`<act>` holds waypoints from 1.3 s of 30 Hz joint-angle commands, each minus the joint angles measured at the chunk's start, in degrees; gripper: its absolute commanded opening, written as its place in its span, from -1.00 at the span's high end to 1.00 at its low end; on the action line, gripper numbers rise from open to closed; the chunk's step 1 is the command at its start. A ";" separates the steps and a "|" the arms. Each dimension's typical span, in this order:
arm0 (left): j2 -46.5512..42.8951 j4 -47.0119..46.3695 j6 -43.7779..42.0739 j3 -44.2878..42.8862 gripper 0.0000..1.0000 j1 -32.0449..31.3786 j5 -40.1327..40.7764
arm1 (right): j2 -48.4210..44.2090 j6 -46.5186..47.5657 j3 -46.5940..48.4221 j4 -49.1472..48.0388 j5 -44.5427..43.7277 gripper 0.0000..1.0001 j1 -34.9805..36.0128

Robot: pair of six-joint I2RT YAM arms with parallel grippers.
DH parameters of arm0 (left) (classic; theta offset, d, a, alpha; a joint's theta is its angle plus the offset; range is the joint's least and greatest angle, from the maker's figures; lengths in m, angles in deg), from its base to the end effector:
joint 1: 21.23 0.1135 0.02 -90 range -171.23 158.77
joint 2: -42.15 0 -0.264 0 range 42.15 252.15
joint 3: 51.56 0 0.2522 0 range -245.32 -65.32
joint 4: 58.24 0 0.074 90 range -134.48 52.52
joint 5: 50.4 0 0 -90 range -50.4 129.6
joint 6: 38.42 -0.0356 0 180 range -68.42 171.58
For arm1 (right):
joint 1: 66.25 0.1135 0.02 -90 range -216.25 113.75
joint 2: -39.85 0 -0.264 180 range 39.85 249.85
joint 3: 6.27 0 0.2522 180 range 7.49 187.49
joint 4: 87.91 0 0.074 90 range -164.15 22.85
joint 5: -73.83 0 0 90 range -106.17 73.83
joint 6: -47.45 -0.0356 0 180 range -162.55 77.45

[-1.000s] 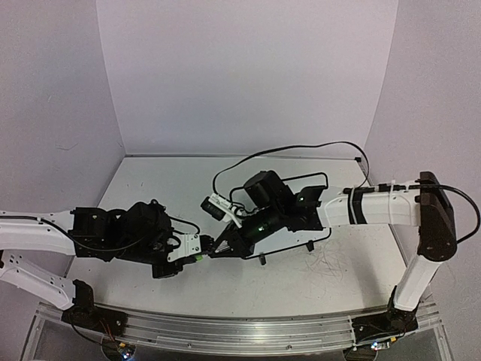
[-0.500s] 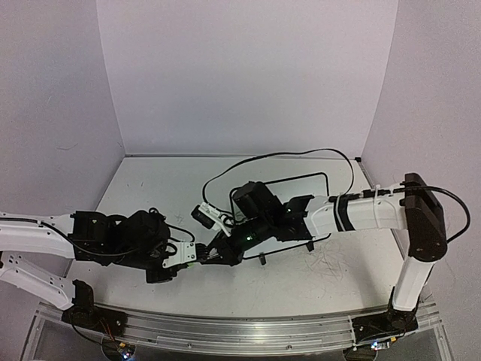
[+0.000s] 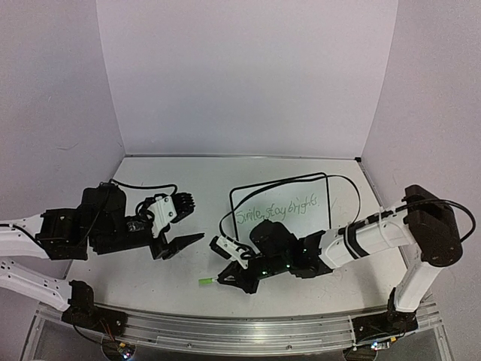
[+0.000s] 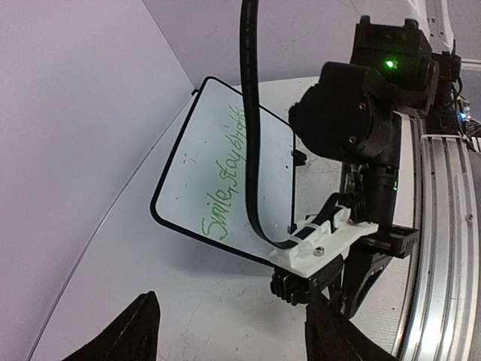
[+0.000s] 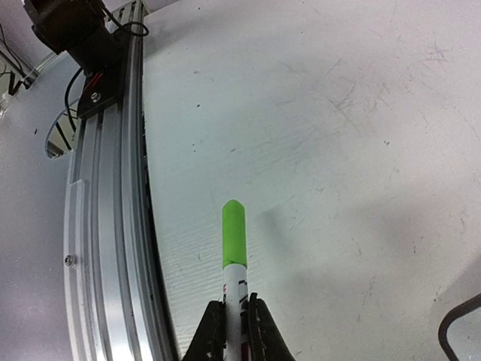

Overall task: Write a sentence on the whiteboard
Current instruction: Put down the whiteboard marker at the center of the board, then reset both arms

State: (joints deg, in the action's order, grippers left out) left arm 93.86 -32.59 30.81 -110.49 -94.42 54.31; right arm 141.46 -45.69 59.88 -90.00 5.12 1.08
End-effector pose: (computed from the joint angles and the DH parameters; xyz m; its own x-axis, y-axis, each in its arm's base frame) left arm 0.0692 -0.1979 0.3181 0.2181 0.4639 -0.8586 0.8330 0.3698 0.4115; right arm 0.1299 0.3446 0.1668 -0.2652 -0.5024 -0.8229 -0.9636 0.1070 0.2452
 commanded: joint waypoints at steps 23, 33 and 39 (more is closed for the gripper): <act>-2.07 -7.59 24.78 -14.01 -0.59 -0.01 24.20 | -13.83 -1.89 0.10 8.17 -33.97 -0.45 0.35; -2.69 -11.63 23.83 -19.79 -0.91 0.04 32.97 | -38.83 -4.49 12.05 27.81 -60.94 -0.97 0.23; -0.40 -11.68 20.91 -25.22 -0.99 0.03 34.15 | -42.82 -2.26 23.45 29.81 -74.14 -0.97 0.26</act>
State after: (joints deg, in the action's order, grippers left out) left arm 92.50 -41.80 53.87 -131.01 -94.42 85.84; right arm 100.79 -49.03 76.96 -64.73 -55.61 1.19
